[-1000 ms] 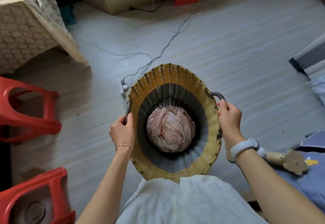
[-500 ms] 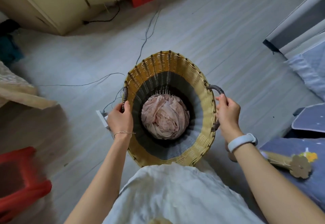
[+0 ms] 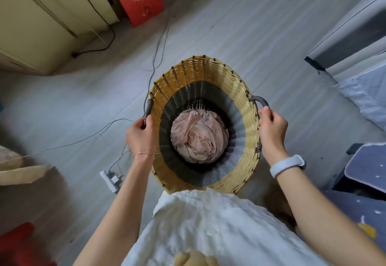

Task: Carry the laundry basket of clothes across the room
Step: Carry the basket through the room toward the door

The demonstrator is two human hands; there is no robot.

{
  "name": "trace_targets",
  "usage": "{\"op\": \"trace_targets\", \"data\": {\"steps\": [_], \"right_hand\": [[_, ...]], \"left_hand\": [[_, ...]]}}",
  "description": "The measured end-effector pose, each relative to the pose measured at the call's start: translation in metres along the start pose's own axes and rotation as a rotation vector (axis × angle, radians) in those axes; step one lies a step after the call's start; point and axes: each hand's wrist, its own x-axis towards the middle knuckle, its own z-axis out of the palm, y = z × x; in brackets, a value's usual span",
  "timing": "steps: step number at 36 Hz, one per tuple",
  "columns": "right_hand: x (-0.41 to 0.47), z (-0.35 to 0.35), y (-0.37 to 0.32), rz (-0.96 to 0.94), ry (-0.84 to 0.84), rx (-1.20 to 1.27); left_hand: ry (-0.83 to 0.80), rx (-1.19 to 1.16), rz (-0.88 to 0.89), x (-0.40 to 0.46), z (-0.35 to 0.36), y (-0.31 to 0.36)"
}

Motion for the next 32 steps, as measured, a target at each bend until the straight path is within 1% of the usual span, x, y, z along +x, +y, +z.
{"op": "trace_targets", "data": {"steps": [10, 19, 24, 32], "right_hand": [[0.124, 0.034, -0.077, 0.008, 0.144, 0.05], [0.228, 0.077, -0.155, 0.024, 0.308, 0.053], [0.279, 0.092, -0.187, 0.04, 0.326, 0.084], [0.363, 0.112, -0.228, 0.048, 0.314, 0.203]], "left_hand": [[-0.133, -0.027, 0.025, 0.101, 0.087, 0.108], [-0.251, -0.018, 0.134, 0.205, 0.149, 0.224], [-0.27, 0.02, 0.181, 0.247, 0.178, 0.278], [-0.292, 0.035, 0.215, 0.309, 0.24, 0.354]]}}
